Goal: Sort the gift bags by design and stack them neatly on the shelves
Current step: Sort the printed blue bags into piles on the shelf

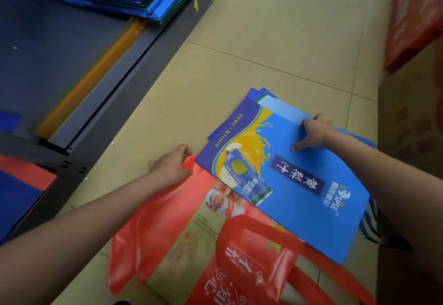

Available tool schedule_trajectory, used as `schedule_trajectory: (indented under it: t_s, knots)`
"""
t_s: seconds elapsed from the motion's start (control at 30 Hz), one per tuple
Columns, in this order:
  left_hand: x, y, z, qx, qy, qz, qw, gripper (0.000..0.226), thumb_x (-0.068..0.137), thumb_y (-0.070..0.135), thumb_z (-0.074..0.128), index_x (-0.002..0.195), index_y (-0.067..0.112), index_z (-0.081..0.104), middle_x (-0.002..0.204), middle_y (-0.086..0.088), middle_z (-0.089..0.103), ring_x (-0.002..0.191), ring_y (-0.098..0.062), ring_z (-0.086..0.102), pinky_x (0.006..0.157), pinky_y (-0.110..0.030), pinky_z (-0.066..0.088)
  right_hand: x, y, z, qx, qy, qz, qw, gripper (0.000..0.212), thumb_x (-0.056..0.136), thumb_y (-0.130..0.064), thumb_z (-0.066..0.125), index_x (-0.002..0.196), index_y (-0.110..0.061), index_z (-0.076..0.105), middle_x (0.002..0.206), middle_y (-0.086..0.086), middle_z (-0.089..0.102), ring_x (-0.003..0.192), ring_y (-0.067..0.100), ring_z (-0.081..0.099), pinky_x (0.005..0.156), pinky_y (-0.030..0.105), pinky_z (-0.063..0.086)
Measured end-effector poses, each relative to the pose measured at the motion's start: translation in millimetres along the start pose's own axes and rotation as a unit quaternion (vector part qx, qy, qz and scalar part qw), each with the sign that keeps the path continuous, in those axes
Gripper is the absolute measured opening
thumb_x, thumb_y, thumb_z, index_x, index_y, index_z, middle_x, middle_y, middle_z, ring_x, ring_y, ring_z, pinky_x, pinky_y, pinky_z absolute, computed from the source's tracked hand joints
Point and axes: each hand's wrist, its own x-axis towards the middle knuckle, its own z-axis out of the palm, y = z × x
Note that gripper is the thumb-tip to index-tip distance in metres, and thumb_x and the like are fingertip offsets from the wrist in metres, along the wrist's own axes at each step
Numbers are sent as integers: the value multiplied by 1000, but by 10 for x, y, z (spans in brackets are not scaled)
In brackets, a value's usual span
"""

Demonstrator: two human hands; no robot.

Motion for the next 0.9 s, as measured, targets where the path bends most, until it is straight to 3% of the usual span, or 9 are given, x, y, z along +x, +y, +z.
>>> schedule_trajectory:
  t_s: [0.1,0.23,0.37,0.47,0.57,0.67,0.77,0.9]
  knots:
    - [-34,-157,-30,-34,2,-7,999,36,84,25,63,117,22,48,123,-1,59,114,-23,55,99,-39,39,21,-153,-93,51,25,-20,998,78,66,-40,81,124,-3,44,127,23,42,117,37,42,94,37,39]
    - [-134,-443,-67,-39,32,-38,998,39,85,16,57,122,25,48,122,-7,59,114,-30,53,96,-41,43,45,-482,-360,128,66,-89,986,60,74,-23,78,121,-1,47,123,20,53,108,31,50,84,32,37]
    - [-322,-657,-263,64,72,-44,994,54,89,16,49,139,26,32,129,-14,43,121,-35,40,101,-41,37,80,-844,-509,181,102,-128,970,50,77,-14,74,121,-5,49,120,21,56,92,25,48,79,30,37]
    - [-562,-734,-482,96,92,-24,991,56,90,17,48,141,24,27,133,-11,36,122,-33,36,99,-42,34,64,-1136,-545,161,142,-142,966,53,81,-17,69,128,-8,45,124,21,53,111,33,50,89,35,39]
    - [-804,-814,-618,132,134,9,982,53,89,16,47,139,22,31,130,-10,38,119,-30,39,97,-41,34,-60,-1369,-499,92,155,-134,974,59,82,-23,67,133,-10,41,129,26,42,123,39,37,99,42,34]
    - [-1029,-937,-571,139,196,50,969,51,85,13,51,135,17,40,124,-10,44,112,-31,44,91,-41,35,-343,-1567,-441,95,155,-153,971,59,82,-23,67,134,-9,41,128,27,44,126,36,33,102,39,28]
    - [-1173,-1177,-474,145,281,125,940,44,73,5,54,117,11,58,106,-11,56,95,-34,55,79,-41,40,-740,-1820,-272,144,121,-207,960,60,82,-24,68,134,-10,41,130,26,43,123,35,40,104,37,30]
    - [-1495,-1645,-349,165,342,148,913,45,67,14,39,107,12,59,101,-7,58,91,-25,47,76,-35,30,-1233,-2386,38,110,74,-276,952,69,79,-29,71,137,-12,38,130,25,42,124,33,43,103,36,34]
